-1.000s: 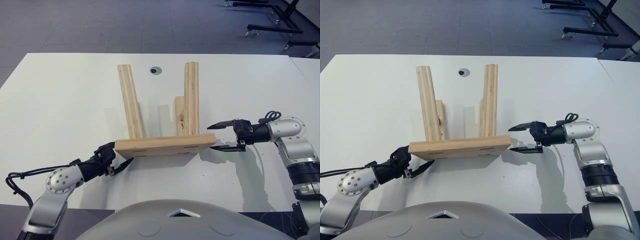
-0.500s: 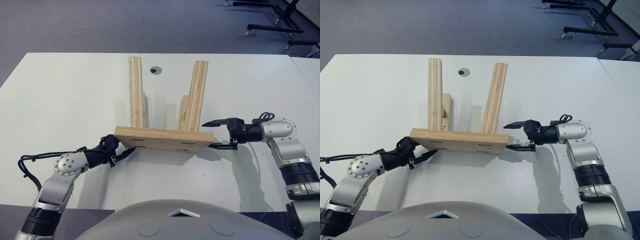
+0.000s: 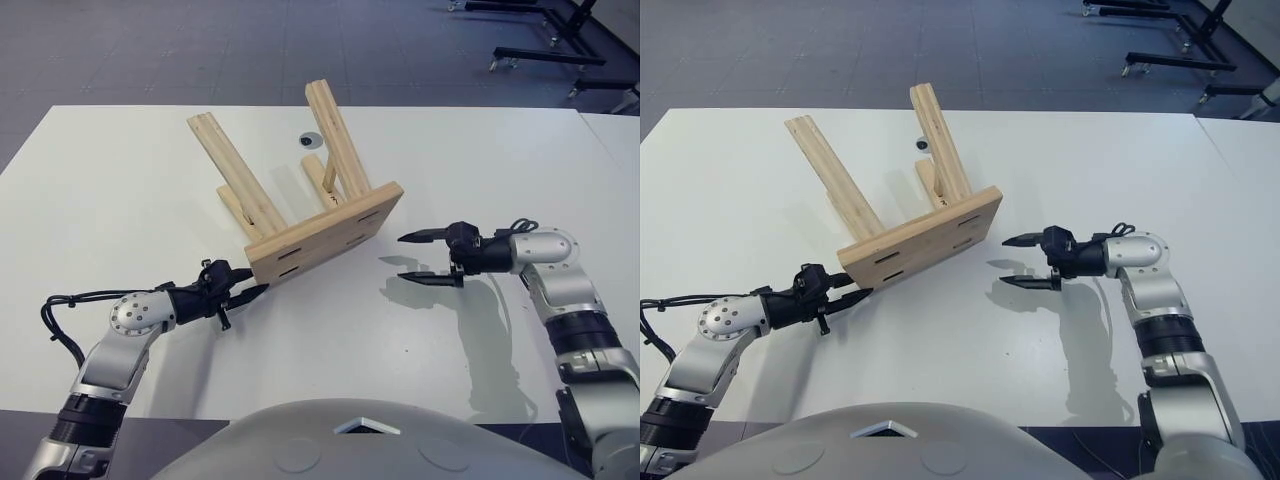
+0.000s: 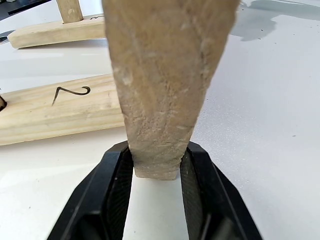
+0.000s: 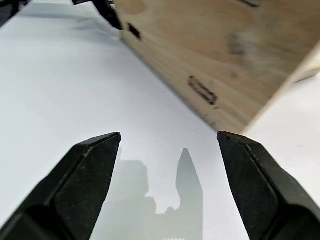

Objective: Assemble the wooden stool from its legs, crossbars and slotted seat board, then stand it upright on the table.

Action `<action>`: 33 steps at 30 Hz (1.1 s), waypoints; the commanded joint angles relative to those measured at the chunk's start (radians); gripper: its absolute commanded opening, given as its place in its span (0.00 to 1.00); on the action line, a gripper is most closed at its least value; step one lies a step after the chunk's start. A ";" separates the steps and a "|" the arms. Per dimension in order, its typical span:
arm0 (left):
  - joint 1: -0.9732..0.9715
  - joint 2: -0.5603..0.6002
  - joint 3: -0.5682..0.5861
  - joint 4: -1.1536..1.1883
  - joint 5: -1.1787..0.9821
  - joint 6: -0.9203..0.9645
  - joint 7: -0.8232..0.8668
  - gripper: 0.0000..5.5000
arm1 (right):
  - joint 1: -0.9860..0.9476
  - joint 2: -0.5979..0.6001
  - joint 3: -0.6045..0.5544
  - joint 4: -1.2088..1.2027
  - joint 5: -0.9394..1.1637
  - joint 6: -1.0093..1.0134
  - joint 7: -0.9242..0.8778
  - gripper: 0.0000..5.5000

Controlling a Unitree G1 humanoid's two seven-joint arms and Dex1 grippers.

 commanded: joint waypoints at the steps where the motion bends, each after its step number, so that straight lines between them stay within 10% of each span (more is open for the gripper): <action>1: -0.026 0.025 -0.020 0.026 -0.001 -0.004 -0.045 0.23 | -0.078 0.020 0.005 0.098 -0.035 -0.058 -0.007 0.65; 25: -0.041 0.083 -0.025 0.112 -0.066 -0.039 -0.219 0.23 | -0.183 0.141 0.065 0.247 -0.071 -0.148 0.049 0.65; 33: -0.035 0.088 -0.019 0.114 -0.070 -0.037 -0.207 0.23 | -0.158 0.120 0.055 0.233 -0.057 -0.138 0.104 0.40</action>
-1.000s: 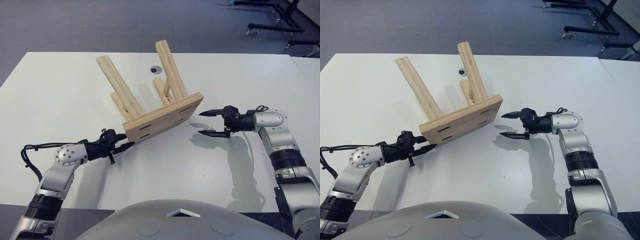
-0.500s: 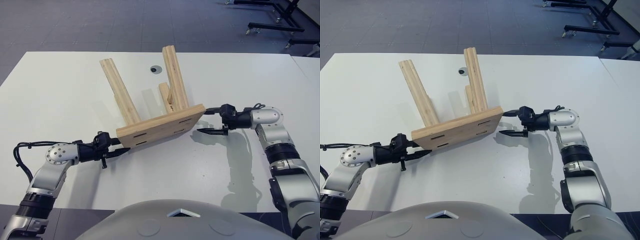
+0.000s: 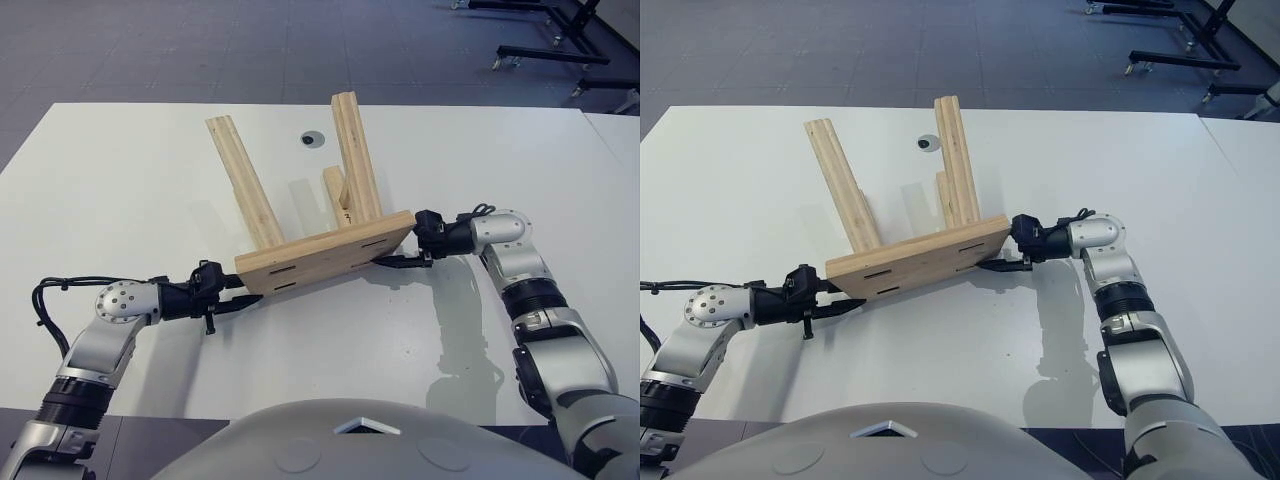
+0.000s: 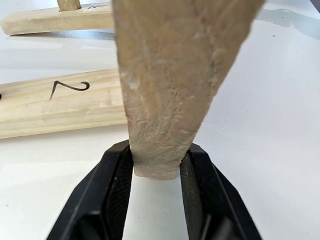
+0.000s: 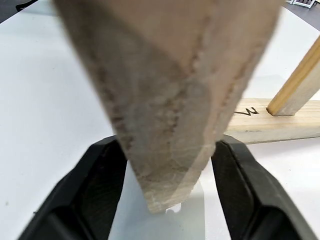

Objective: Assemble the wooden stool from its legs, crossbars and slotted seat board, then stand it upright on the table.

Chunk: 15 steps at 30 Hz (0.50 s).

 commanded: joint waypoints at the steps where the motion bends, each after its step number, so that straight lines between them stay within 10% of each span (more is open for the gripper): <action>1: 0.014 0.014 -0.012 0.016 0.003 0.026 -0.013 0.23 | 0.007 -0.023 -0.010 -0.010 0.007 0.003 0.022 0.37; 15: 0.034 0.079 0.159 -0.298 -0.190 0.260 0.034 0.23 | 0.221 -0.288 -0.088 -0.743 0.380 0.746 0.115 0.26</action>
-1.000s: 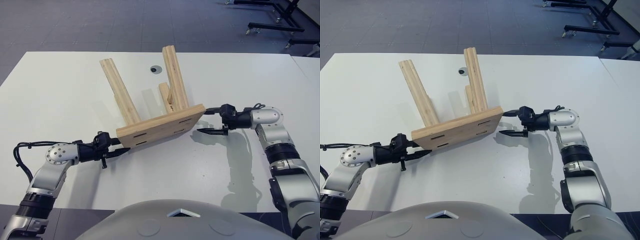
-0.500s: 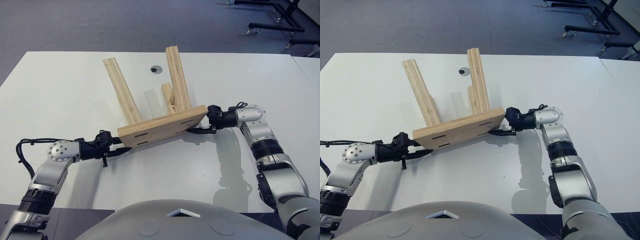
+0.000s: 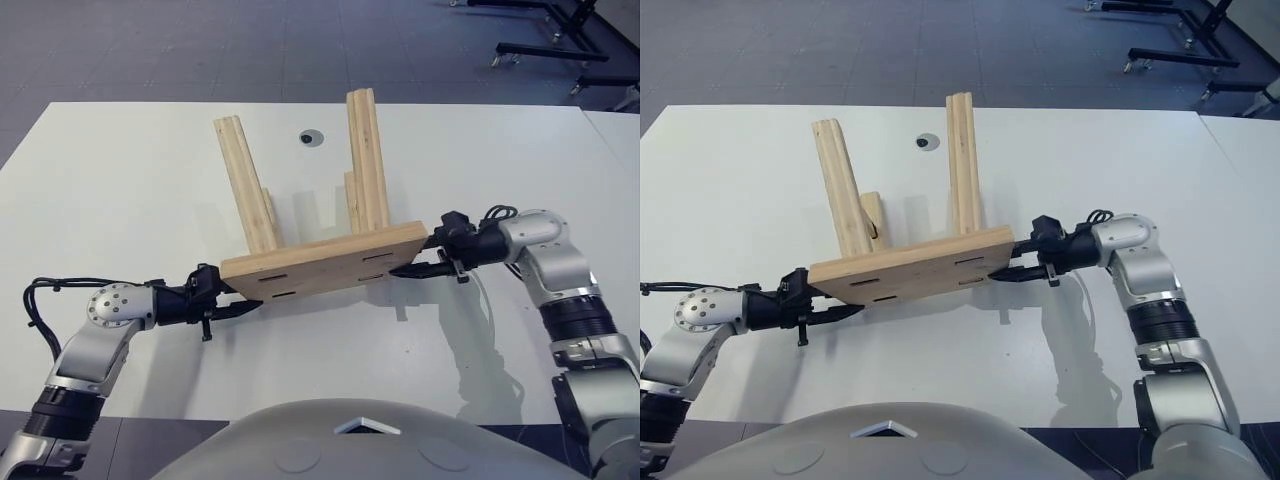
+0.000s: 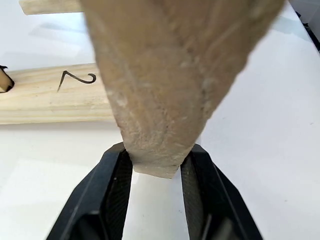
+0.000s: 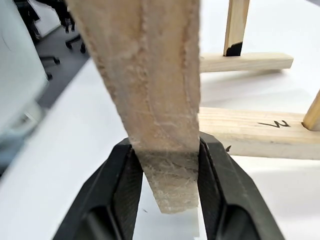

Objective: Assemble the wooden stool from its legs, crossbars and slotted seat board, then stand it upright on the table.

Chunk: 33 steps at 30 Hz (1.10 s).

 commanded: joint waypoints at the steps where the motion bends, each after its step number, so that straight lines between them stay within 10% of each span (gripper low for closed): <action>1: -0.026 0.066 0.132 -0.204 -0.218 0.254 0.061 0.23 | 0.056 -0.124 -0.036 -0.244 0.183 0.280 0.018 0.25; 6: -0.043 0.176 0.329 -0.381 -0.801 0.708 0.189 0.23 | -0.055 -0.249 -0.035 -0.368 0.372 0.728 -0.021 0.24; 14: 0.201 0.325 0.585 -0.568 -1.406 0.804 0.374 0.23 | -0.430 -0.406 0.051 -0.213 0.860 1.367 0.030 0.24; 25: 0.273 0.299 0.673 -0.573 -1.657 0.719 0.612 0.23 | -0.596 -0.630 0.422 -0.182 1.166 1.403 0.030 0.23; 33: 0.252 0.291 0.625 -0.479 -1.657 0.724 0.667 0.36 | -0.729 -0.535 0.682 0.015 1.201 1.403 0.029 0.23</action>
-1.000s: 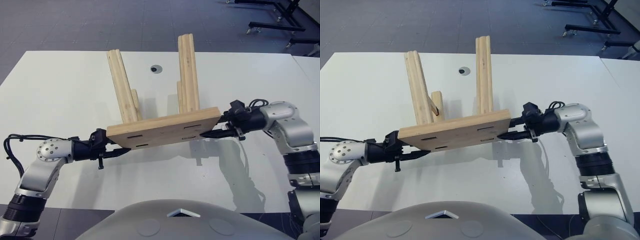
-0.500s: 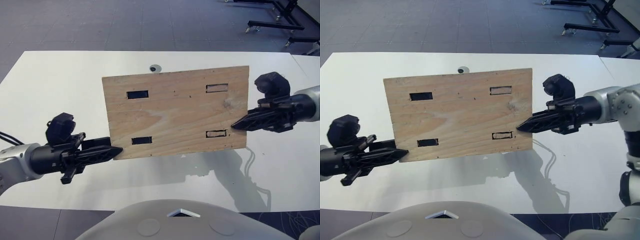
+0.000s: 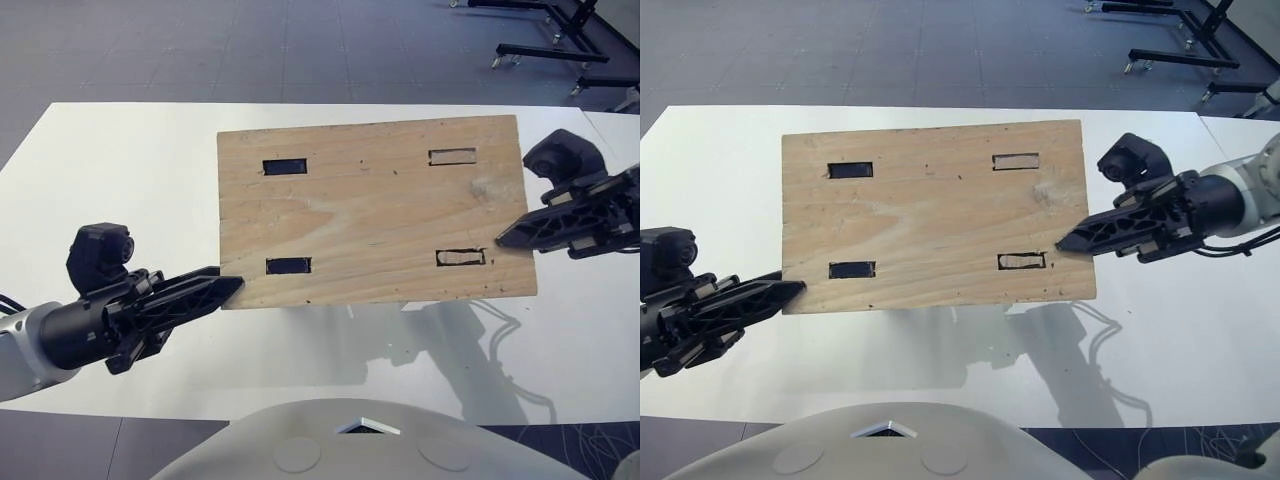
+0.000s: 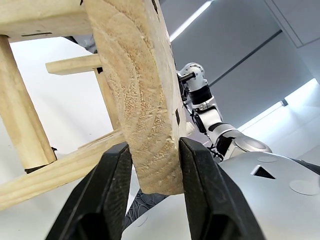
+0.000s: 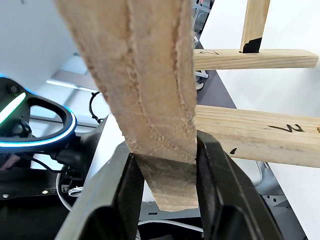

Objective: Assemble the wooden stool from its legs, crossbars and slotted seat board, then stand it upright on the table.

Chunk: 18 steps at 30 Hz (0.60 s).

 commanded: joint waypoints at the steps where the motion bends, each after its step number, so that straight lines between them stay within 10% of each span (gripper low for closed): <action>1: -0.074 0.007 0.012 0.017 0.011 -0.071 0.057 0.39 | -0.092 0.115 0.125 0.056 0.188 0.068 0.053 0.23; 12: -0.059 -0.020 -0.066 0.057 0.082 -0.031 0.107 0.71 | -0.055 0.285 -0.016 0.261 0.146 0.068 -0.203 0.23; 18: -0.059 -0.051 -0.098 0.060 0.148 -0.027 0.099 0.84 | -0.060 0.332 -0.061 0.328 0.209 0.068 -0.327 0.43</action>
